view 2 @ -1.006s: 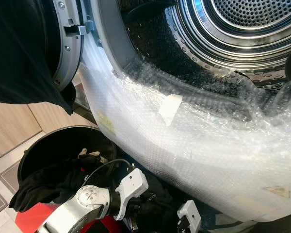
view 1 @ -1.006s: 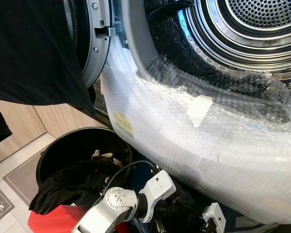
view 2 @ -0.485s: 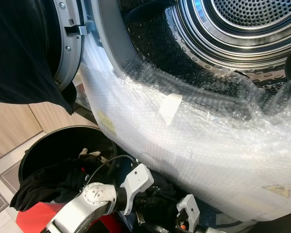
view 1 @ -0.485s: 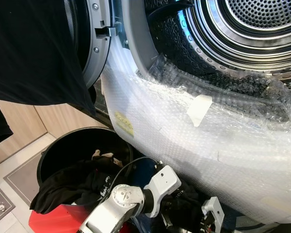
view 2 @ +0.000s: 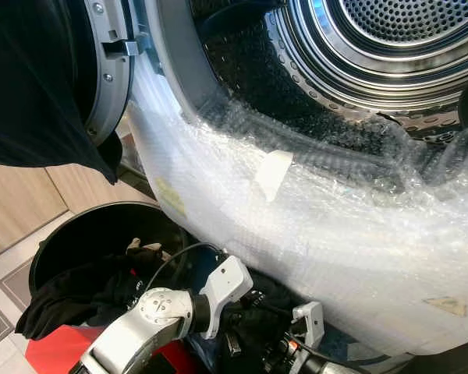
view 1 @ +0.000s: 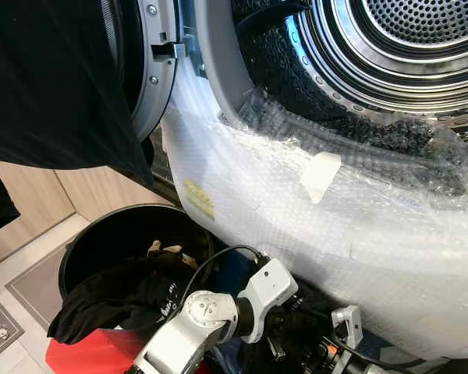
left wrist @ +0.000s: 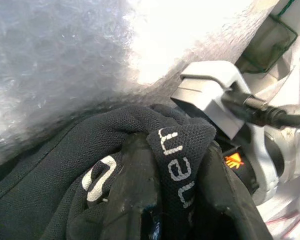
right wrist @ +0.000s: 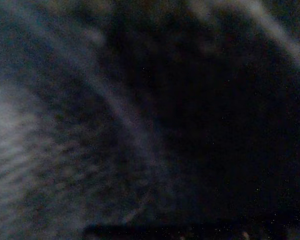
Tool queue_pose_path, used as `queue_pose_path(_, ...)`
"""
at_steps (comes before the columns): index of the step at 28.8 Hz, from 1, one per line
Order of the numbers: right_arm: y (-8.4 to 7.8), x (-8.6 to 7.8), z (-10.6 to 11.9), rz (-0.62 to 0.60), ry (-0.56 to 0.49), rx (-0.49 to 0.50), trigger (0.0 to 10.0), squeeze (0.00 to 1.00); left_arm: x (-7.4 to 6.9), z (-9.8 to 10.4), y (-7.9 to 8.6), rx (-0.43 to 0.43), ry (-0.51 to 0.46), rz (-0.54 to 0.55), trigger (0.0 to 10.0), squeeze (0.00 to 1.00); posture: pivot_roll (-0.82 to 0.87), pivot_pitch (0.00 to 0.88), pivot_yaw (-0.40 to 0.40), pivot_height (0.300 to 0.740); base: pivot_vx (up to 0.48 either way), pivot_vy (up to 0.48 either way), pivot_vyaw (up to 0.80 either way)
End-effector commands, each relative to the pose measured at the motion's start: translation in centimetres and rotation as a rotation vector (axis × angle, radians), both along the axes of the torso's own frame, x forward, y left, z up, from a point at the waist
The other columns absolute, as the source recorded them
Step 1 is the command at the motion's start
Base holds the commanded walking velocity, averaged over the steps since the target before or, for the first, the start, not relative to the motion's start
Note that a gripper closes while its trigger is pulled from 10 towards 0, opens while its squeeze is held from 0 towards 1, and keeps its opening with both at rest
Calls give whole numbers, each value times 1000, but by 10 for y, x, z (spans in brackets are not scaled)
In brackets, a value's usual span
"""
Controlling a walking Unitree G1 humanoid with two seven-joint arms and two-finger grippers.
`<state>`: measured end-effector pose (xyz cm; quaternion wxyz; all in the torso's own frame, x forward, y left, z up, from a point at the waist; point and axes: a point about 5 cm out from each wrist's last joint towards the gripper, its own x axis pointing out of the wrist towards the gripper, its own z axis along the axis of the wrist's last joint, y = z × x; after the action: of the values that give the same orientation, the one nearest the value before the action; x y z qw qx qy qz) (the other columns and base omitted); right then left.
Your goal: Clothes washing
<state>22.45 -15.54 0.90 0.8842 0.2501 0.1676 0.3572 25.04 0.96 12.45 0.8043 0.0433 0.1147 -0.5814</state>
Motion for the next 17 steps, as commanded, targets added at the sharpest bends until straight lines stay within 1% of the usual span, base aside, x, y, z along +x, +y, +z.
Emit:
queue_pose_path(1, 3, -1, -3, -7, 8, 1, 10000, 0, -6, 19, -13, -100, -22, -61, 0, 0, 77, 82, -20, 740, 0, 0, 0)
queue_pose_path(2, 5, -4, -4, 8, 14, 10, 10000, 0, -7, 18, -12, -99, -20, -63, 0, 0, 78, 83, -18, 740, 0, 0, 0)
queue_pose_path(3, 5, -6, -6, 15, 16, 5, 7882, 0, -7, 17, -12, -96, -18, -63, 0, 0, 78, 83, -18, 740, 0, 0, 0)
queue_pose_path(4, 4, -7, -7, 15, 19, -12, 5294, 0, -7, 16, -11, -93, -16, -62, 0, 0, 78, 83, -18, 740, 0, 0, 0)
queue_pose_path(5, 2, -5, -10, -16, 20, -48, 0, 0, -7, 16, -10, -95, -11, -62, 0, 0, 82, 81, -16, 740, 0, 0, 0)
queue_pose_path(7, -2, -1, -9, -71, 9, -48, 0, 0, -8, 16, -9, -102, -5, -62, 0, 0, 83, 79, -17, 740, 0, 0, 0)
queue_pose_path(9, -3, 2, -6, -87, -1, -25, 0, 0, -7, 15, -9, -102, 2, -57, 0, 0, 83, 72, -18, 740, 0, 0, 0)
queue_pose_path(14, 1, 5, -2, -76, -30, -6, 0, 0, -8, 15, -10, -114, 17, -61, 0, 0, 81, 58, -19, 740, 0, 0, 0)
queue_pose_path(17, 2, 7, -3, -99, -29, -10, 0, 0, -10, 14, -9, -115, 21, -63, 0, 0, 85, 48, -20, 740, 0, 0, 0)
